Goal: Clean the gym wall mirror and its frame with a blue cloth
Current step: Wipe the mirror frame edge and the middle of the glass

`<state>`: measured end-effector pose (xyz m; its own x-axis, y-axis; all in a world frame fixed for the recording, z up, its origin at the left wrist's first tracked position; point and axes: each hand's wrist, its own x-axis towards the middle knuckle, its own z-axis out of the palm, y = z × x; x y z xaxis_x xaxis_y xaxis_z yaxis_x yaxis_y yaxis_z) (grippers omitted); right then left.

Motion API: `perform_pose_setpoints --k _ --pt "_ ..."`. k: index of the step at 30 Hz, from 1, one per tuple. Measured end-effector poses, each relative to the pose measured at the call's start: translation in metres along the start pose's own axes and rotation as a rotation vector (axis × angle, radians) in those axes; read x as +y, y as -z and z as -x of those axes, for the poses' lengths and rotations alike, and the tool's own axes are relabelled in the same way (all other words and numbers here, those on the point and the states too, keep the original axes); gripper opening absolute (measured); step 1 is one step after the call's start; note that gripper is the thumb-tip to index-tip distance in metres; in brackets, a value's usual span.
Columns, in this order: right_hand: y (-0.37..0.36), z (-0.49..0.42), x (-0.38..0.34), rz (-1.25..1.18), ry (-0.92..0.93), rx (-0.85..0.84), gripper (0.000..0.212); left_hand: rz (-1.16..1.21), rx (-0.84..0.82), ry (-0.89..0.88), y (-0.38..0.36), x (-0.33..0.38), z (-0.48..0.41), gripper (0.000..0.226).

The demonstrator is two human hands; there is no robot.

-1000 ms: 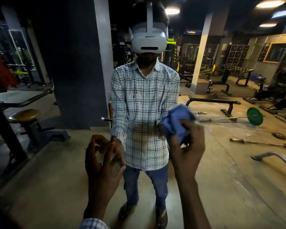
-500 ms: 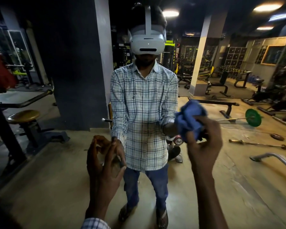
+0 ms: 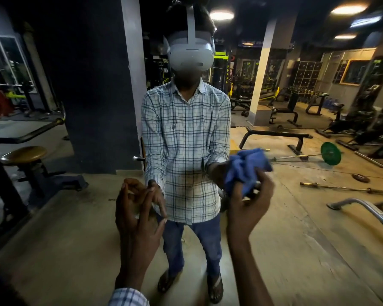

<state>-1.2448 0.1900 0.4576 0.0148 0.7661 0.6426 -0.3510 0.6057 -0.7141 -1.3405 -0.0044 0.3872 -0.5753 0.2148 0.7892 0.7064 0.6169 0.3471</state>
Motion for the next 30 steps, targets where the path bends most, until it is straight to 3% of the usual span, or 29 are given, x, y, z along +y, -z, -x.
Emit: perform_pose_setpoints --k 3,4,6,9,11,12,15,16,18,20,22,24,26,27,28,30 --pt "-0.004 0.048 0.005 0.165 0.219 -0.494 0.037 0.008 -0.009 0.013 0.0 -0.001 0.001 0.096" --pt "0.002 0.056 0.013 0.213 0.261 -0.582 0.038 0.011 -0.006 0.011 0.001 0.0 0.001 0.096" --pt "0.017 0.056 0.034 0.234 0.222 -0.497 0.037 0.023 -0.003 0.006 0.003 -0.001 0.001 0.097" --pt "0.04 0.041 0.054 0.147 -0.06 -0.091 0.03 0.045 0.005 0.007 0.003 -0.002 0.001 0.105" --pt "0.037 0.053 0.057 0.154 -0.2 0.023 0.03 0.048 0.016 0.014 0.001 -0.001 0.002 0.106" --pt "0.032 0.069 0.058 0.166 -0.203 -0.041 0.031 0.051 0.016 0.018 0.001 -0.001 0.002 0.105" --pt "0.026 0.115 0.062 0.284 -0.034 -0.458 0.039 0.062 0.005 0.012 0.004 -0.001 0.002 0.104" --pt "0.031 0.119 0.067 0.313 0.022 -0.511 0.042 0.055 -0.006 0.003 0.006 -0.003 0.002 0.102" --pt "0.04 0.112 0.072 0.284 -0.079 -0.408 0.043 0.041 -0.015 0.008 0.009 -0.009 0.001 0.098" --pt "0.042 0.102 0.069 0.228 -0.329 -0.116 0.045 0.035 -0.004 0.052 0.015 -0.016 -0.001 0.095" --pt "0.034 0.098 0.062 0.181 -0.436 0.081 0.049 0.03 0.011 0.076 0.023 -0.024 -0.005 0.097" --pt "0.019 0.1 0.047 0.15 -0.39 -0.044 0.043 0.029 0.019 0.08 0.032 -0.03 -0.008 0.1" --pt "0.004 0.11 0.027 0.183 -0.236 -0.371 0.035 0.029 0.025 0.086 0.041 -0.034 -0.011 0.1" --pt "0.0 0.115 0.023 0.197 -0.105 -0.454 0.034 0.033 0.026 0.093 0.044 -0.037 -0.013 0.099" --pt "-0.002 0.115 0.022 0.174 -0.026 -0.433 0.031 0.043 0.027 0.094 0.047 -0.04 -0.014 0.098" --pt "0.0 0.102 0.018 0.13 -0.145 -0.171 0.035 0.066 0.037 0.078 0.051 -0.043 -0.018 0.096"
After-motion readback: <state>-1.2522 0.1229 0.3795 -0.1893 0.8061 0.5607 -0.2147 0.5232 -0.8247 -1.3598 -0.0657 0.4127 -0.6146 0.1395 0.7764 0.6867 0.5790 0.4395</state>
